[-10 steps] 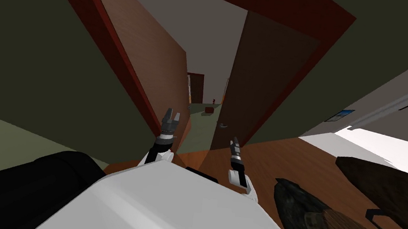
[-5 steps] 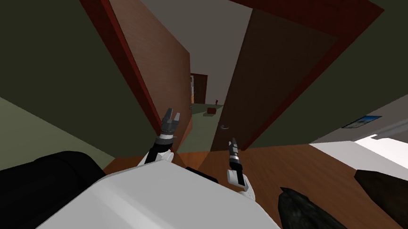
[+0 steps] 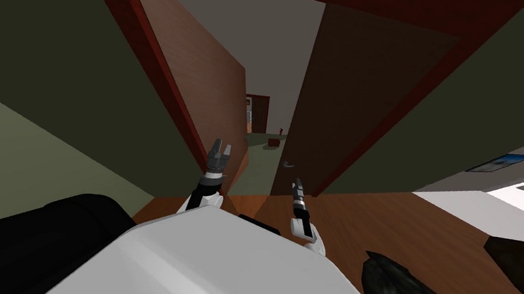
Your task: Push the door open
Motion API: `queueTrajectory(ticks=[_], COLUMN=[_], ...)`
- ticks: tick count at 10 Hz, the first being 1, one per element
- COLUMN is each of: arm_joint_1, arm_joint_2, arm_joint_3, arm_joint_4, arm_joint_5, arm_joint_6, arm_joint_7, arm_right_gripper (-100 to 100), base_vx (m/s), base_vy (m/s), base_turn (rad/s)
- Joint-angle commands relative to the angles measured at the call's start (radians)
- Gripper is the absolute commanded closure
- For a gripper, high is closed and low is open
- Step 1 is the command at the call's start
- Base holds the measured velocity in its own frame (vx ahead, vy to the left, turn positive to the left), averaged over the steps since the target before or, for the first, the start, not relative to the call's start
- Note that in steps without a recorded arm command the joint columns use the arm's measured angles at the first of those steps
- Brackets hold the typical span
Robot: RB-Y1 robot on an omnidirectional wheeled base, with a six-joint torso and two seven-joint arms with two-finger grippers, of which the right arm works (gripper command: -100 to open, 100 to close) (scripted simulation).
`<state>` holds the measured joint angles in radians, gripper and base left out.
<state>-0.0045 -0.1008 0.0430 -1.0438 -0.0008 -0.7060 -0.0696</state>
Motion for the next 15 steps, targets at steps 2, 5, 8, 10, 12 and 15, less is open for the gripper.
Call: queueTrajectory(ticks=[2, 5, 8, 10, 12, 15], arm_joint_1=[-0.026, -0.06, -0.091, -0.111, -0.135, -0.161], arm_joint_2=[-0.002, -0.002, -0.001, -0.001, 0.001, 0.003], arm_joint_3=[0.005, 0.013, 0.019, 0.023, 0.028, 0.034], arm_joint_4=[0.069, 0.153, 0.228, 0.277, 0.336, 0.401], arm_joint_5=[-0.005, -0.012, -0.018, -0.022, -0.026, -0.032], arm_joint_6=[-0.018, -0.037, -0.055, -0.066, -0.08, -0.095], arm_joint_7=[-0.004, -0.007, -0.01, -0.012, -0.014, -0.017], arm_right_gripper=[-100, -100, -100, -100, -100, -100], base_vx=[0.036, 0.042, 0.035, 0.028, 0.052, 0.016], base_vy=[-0.064, -0.111, -0.099, -0.087, -0.114, -0.095], base_turn=[0.126, 0.126, 0.132, 0.116, 0.148, 0.102])
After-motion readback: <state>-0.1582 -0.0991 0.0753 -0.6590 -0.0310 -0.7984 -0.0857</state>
